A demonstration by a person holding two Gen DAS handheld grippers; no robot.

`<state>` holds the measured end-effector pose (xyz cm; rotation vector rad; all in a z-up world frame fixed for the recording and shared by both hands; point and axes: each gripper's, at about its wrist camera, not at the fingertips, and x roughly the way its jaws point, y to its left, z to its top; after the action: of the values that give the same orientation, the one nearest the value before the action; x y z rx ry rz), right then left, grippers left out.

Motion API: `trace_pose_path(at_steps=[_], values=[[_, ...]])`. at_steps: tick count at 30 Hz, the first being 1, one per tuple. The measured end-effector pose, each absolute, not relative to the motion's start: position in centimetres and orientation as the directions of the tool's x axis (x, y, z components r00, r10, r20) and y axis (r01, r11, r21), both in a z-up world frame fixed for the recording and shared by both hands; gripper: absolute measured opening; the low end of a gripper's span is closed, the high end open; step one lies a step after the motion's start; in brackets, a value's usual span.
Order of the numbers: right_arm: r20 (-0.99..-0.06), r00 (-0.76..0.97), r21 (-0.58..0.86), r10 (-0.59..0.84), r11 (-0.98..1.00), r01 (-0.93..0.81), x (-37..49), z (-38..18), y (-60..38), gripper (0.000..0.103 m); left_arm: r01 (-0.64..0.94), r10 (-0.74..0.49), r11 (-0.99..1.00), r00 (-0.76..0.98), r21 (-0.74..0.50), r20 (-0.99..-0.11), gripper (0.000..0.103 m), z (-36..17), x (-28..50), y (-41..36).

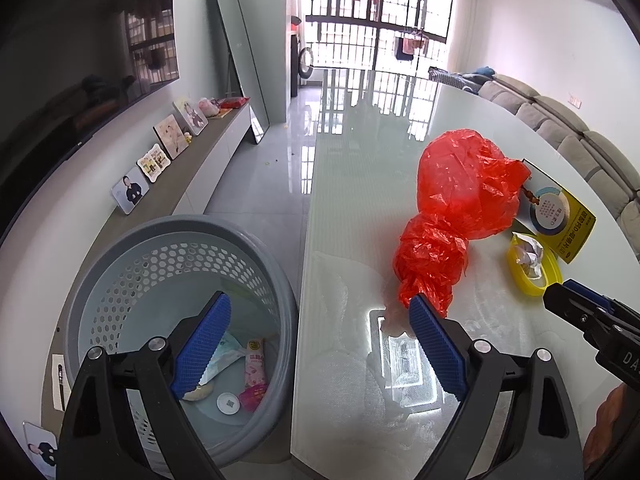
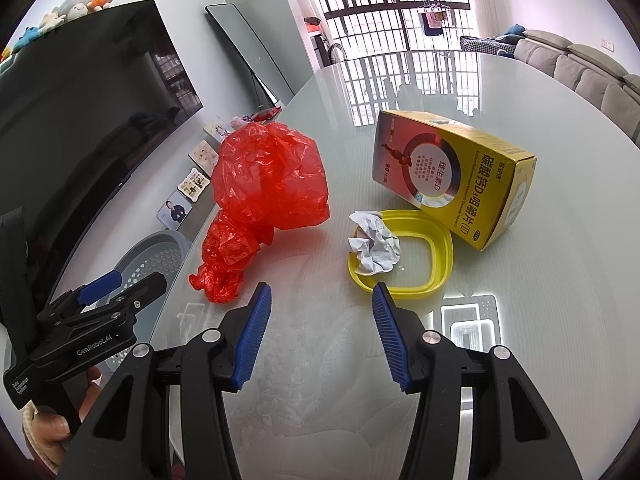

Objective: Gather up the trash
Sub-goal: 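Reach the right tool to the crumpled white paper and close on it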

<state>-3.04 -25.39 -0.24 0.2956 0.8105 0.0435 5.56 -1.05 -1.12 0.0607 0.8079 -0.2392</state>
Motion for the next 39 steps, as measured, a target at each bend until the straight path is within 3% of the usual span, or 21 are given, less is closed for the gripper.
trace_pose_path(at_steps=[39], values=[[-0.733,0.670,0.253,0.119,0.962,0.106,0.8,-1.5,-28.1,0.050,0.262,-0.220,0.964,0.662,-0.055,-0.716,0.089,-1.6,7.1,-1.6]])
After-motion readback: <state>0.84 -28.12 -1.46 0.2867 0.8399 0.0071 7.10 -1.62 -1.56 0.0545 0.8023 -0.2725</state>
